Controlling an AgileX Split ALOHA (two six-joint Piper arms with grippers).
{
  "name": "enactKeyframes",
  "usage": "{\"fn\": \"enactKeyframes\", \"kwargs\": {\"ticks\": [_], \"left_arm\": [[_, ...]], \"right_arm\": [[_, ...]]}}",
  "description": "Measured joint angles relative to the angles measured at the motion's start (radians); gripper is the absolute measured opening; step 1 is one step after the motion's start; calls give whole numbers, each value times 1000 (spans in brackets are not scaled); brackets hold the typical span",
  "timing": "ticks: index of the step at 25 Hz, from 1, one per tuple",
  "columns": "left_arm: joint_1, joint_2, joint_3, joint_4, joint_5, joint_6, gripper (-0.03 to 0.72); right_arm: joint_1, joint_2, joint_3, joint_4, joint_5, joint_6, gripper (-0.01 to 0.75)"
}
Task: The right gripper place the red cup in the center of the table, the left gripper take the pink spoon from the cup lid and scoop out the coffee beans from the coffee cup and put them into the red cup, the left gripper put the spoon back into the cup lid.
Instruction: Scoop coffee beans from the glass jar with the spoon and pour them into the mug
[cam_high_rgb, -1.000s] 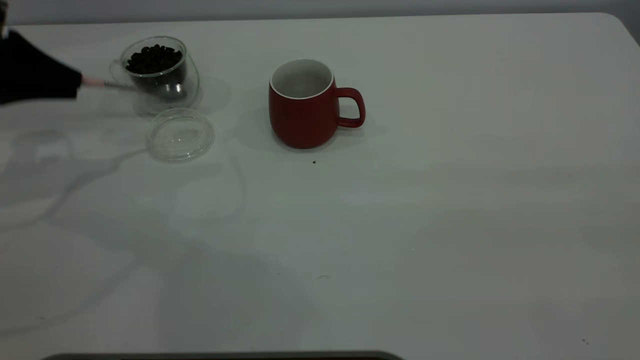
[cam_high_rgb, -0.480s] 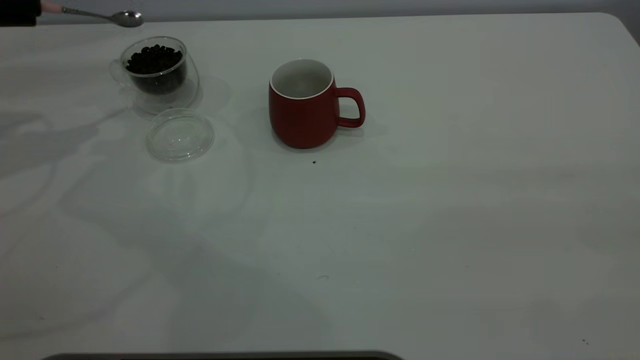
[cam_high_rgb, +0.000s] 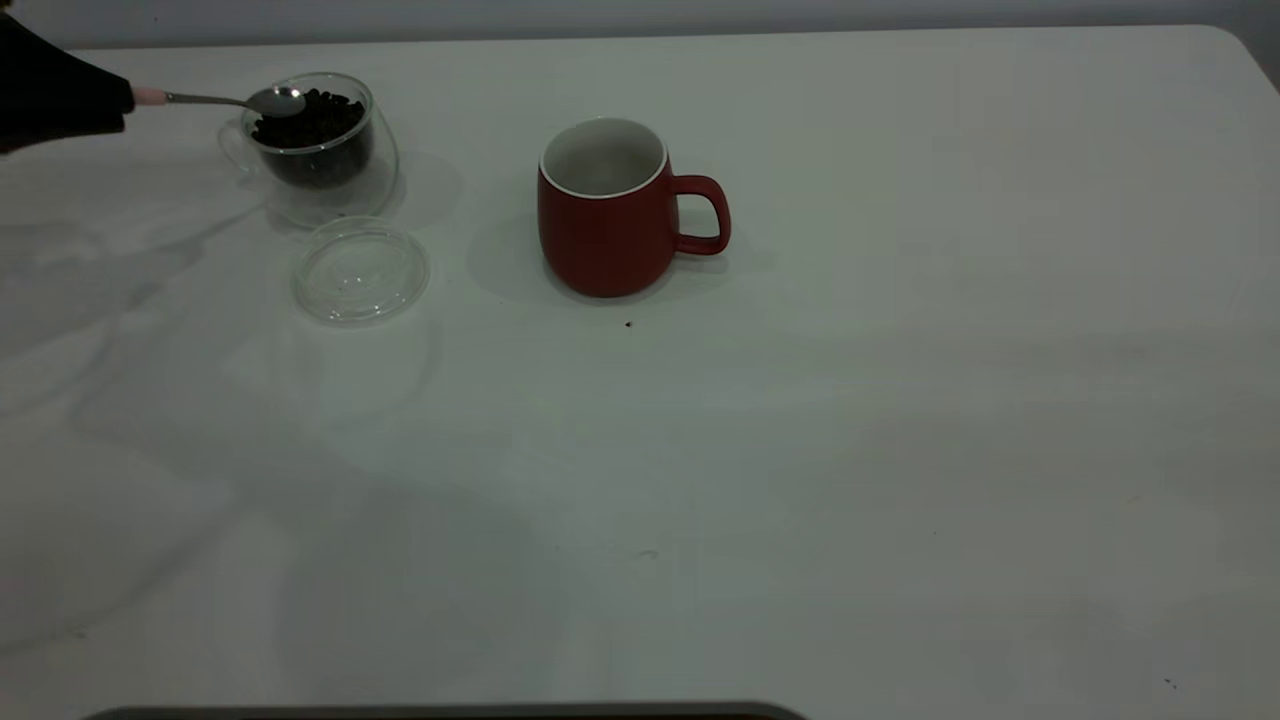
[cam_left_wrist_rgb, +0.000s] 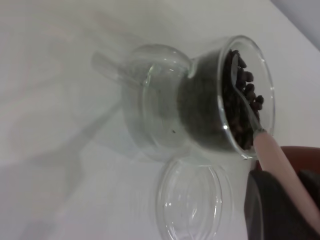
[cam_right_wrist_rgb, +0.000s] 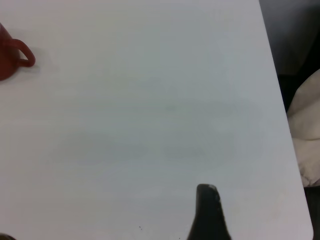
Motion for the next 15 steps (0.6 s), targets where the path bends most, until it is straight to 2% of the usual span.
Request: {"fn": "enactKeyframes", "kwargs": {"ticks": [15], "left_arm": [[-1, 76, -7, -25, 58, 23, 125]], "right_arm": [[0, 0, 0, 0, 1, 0, 591]]}}
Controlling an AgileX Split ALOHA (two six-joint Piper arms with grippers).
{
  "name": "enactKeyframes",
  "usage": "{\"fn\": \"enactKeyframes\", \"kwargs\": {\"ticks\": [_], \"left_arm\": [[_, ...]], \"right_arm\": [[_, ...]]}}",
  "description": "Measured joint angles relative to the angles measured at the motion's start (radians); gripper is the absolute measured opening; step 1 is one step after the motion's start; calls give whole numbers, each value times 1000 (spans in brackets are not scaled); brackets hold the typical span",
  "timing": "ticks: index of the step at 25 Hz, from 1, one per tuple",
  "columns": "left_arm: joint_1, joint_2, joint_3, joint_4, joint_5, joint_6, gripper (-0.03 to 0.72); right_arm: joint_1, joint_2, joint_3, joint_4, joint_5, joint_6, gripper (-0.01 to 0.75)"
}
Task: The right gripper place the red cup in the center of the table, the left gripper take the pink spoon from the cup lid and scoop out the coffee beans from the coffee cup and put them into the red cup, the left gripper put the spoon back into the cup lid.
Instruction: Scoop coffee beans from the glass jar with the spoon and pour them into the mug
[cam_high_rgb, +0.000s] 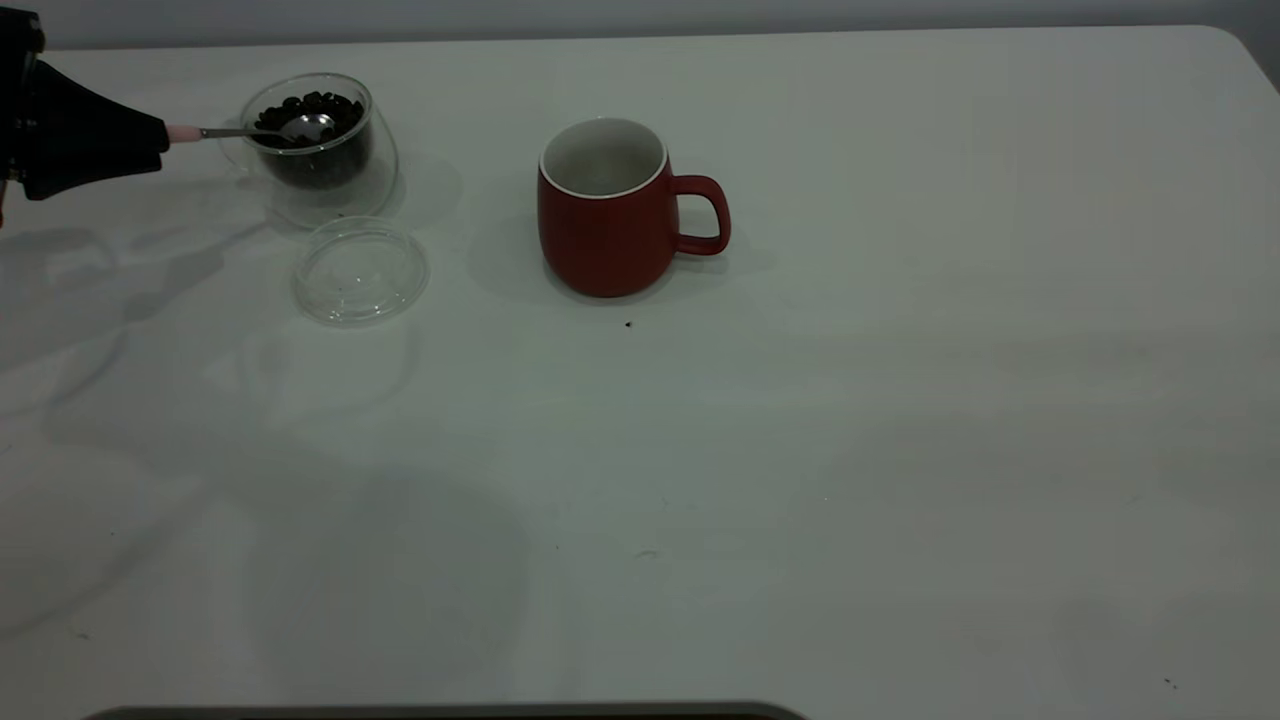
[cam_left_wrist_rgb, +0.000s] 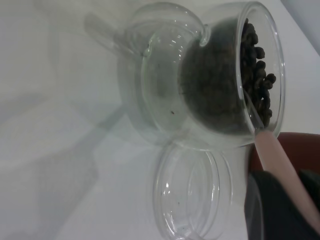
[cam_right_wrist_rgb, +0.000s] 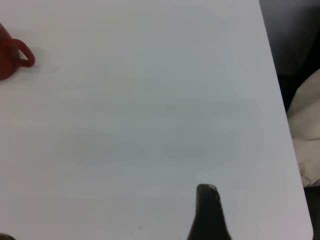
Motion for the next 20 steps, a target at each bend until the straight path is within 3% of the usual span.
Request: {"fn": "enactKeyframes", "kwargs": {"ticks": [20], "left_arm": [[0, 6, 0, 0, 31, -127, 125]], "right_arm": [[0, 0, 0, 0, 0, 0, 591]]}}
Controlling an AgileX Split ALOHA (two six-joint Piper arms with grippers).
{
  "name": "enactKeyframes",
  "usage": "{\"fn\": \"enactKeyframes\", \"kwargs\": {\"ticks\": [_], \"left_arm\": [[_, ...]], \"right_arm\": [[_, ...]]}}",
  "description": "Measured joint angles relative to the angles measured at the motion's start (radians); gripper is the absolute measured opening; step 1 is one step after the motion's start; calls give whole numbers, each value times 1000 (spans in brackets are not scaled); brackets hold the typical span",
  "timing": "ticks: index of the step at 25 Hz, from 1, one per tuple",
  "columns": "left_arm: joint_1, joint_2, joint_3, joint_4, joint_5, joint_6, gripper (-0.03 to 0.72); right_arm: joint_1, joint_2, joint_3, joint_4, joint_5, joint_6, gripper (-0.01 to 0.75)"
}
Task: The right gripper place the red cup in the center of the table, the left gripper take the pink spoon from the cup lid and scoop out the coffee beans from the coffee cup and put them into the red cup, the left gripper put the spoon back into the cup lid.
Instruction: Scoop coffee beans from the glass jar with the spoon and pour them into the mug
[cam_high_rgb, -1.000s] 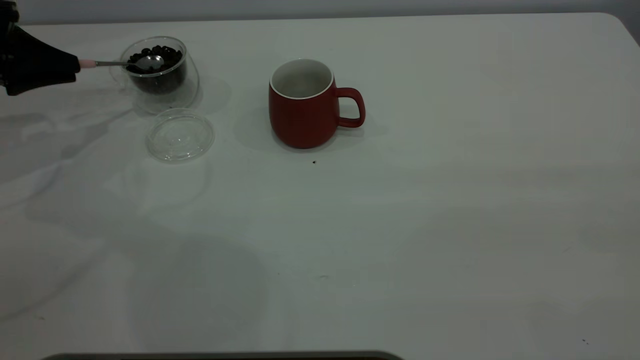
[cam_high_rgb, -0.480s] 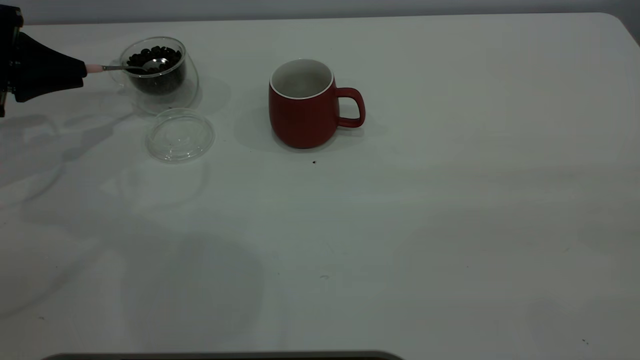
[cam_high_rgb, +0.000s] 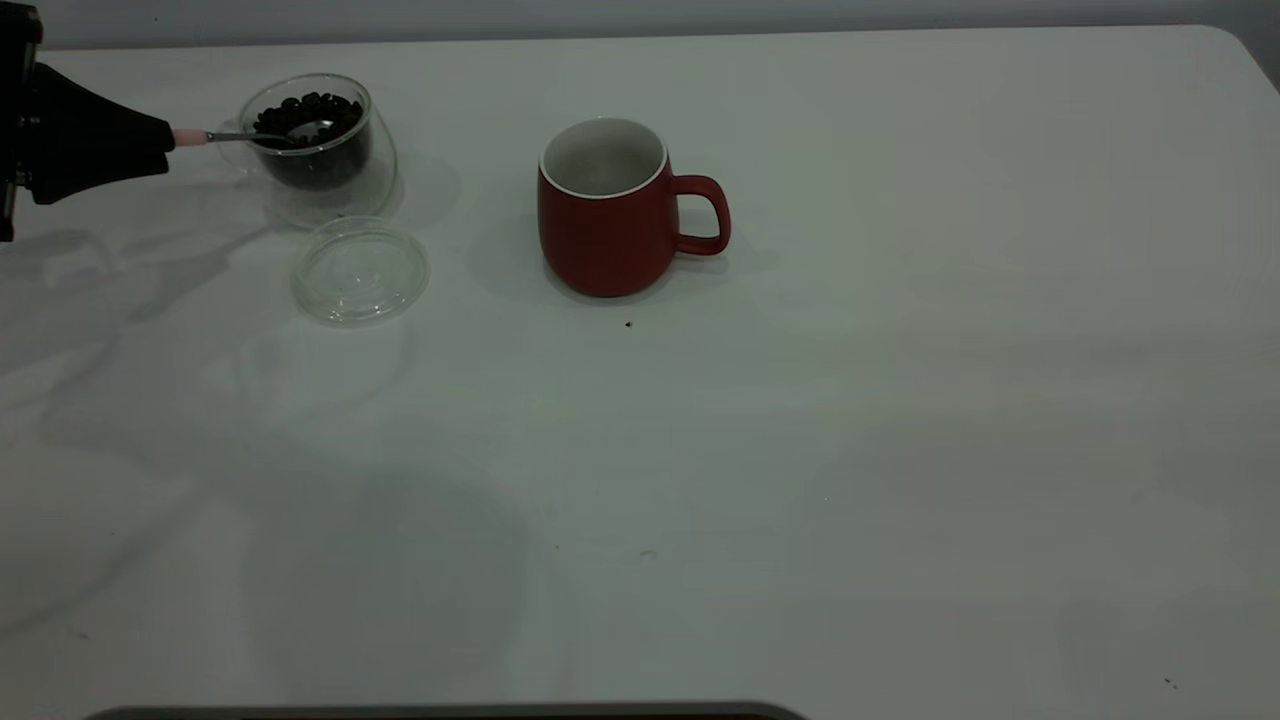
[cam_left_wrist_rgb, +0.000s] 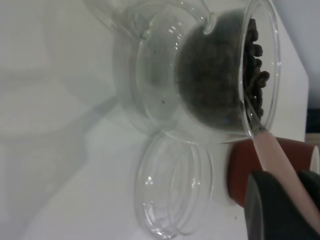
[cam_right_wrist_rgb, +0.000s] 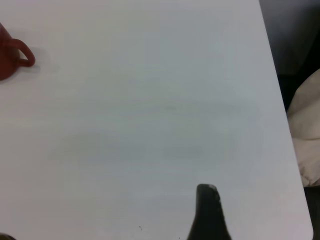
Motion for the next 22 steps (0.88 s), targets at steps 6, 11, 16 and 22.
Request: {"fn": "enactKeyframes", "kwargs": {"ticks": [6, 11, 16, 22], "left_arm": [[0, 1, 0, 1, 15, -19, 125], [0, 2, 0, 1, 20, -22, 125], [24, 2, 0, 1, 54, -24, 125], [74, 2, 0, 2, 105, -24, 125]], "right_arm": [[0, 0, 0, 0, 0, 0, 591], [0, 0, 0, 0, 0, 0, 591], [0, 0, 0, 0, 0, 0, 591], [0, 0, 0, 0, 0, 0, 591]]}}
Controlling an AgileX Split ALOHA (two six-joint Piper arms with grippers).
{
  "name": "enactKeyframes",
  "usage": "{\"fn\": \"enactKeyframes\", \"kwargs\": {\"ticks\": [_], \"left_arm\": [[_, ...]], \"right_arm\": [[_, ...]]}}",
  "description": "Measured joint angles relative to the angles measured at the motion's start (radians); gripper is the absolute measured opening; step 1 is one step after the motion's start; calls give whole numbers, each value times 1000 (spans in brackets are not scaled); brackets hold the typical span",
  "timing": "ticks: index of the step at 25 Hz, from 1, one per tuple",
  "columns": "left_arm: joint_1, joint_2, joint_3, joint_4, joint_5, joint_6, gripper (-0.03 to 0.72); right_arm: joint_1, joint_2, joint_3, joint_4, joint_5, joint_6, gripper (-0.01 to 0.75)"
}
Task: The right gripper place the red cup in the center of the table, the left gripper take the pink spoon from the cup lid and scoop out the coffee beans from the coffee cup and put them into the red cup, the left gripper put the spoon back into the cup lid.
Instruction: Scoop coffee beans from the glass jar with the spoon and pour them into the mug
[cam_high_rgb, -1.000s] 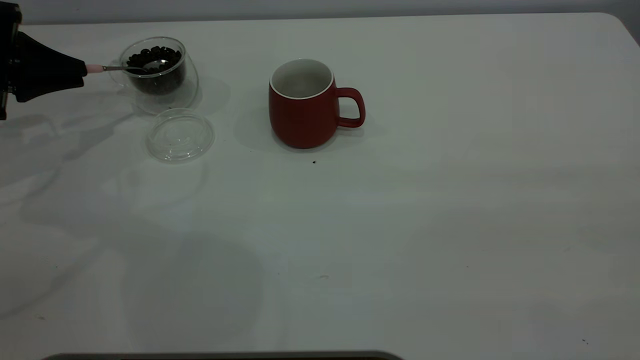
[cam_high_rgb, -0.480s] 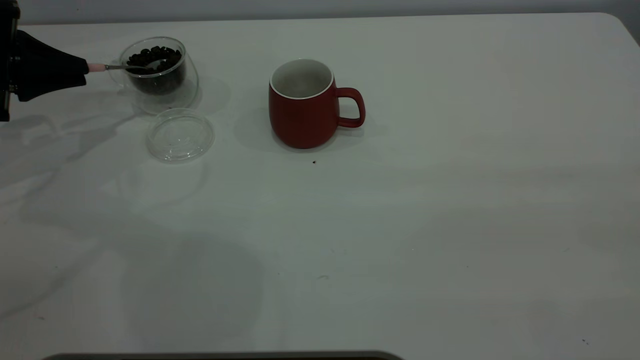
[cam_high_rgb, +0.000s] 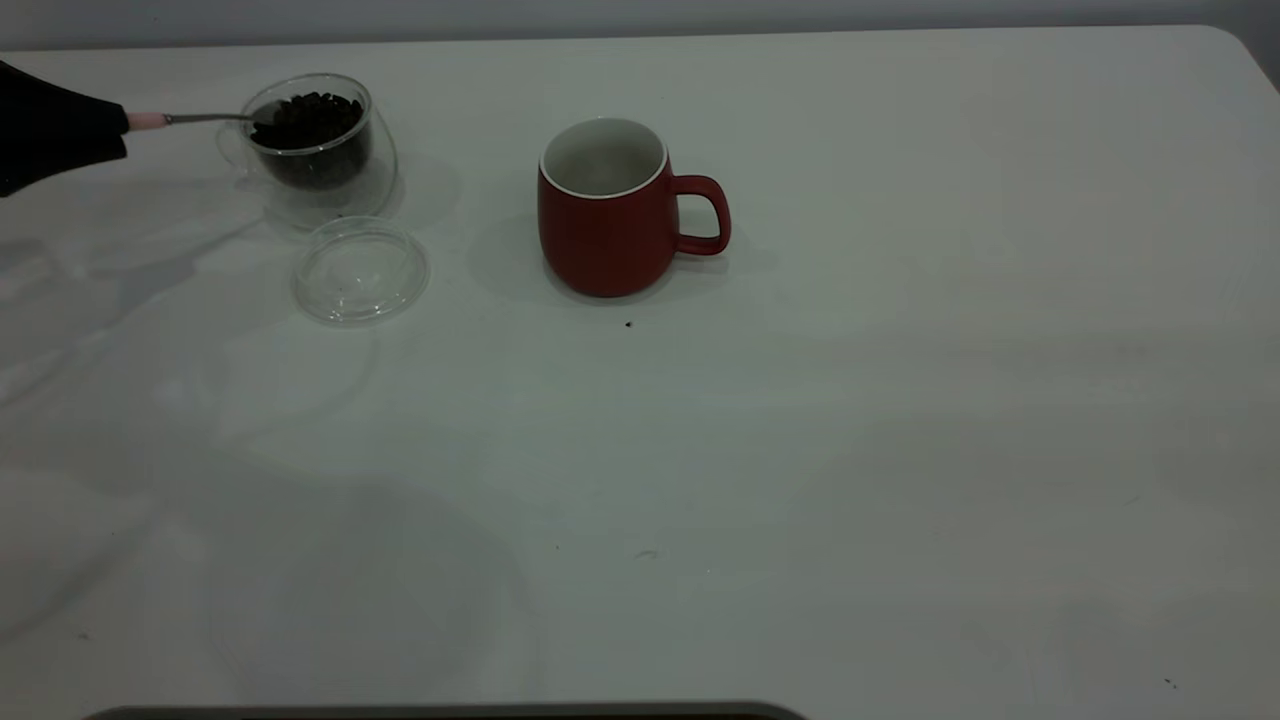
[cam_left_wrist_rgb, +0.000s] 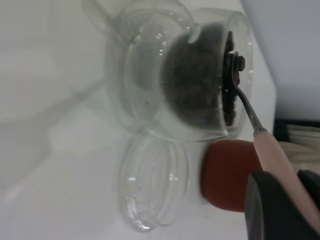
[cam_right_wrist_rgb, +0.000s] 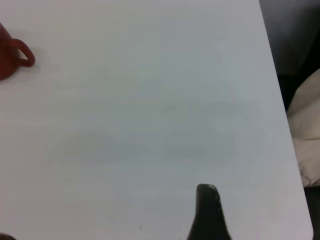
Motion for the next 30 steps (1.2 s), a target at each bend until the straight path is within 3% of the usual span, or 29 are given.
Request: {"fn": "enactKeyframes", "kwargs": {"ticks": [14, 25, 30], "left_arm": [[7, 0, 0, 3, 145, -2, 125], [3, 0, 0, 4, 156, -1, 125], [-32, 0, 0, 4, 156, -1, 125]], "right_arm": [[0, 0, 0, 0, 0, 0, 591], [0, 0, 0, 0, 0, 0, 591], [0, 0, 0, 0, 0, 0, 591]]}}
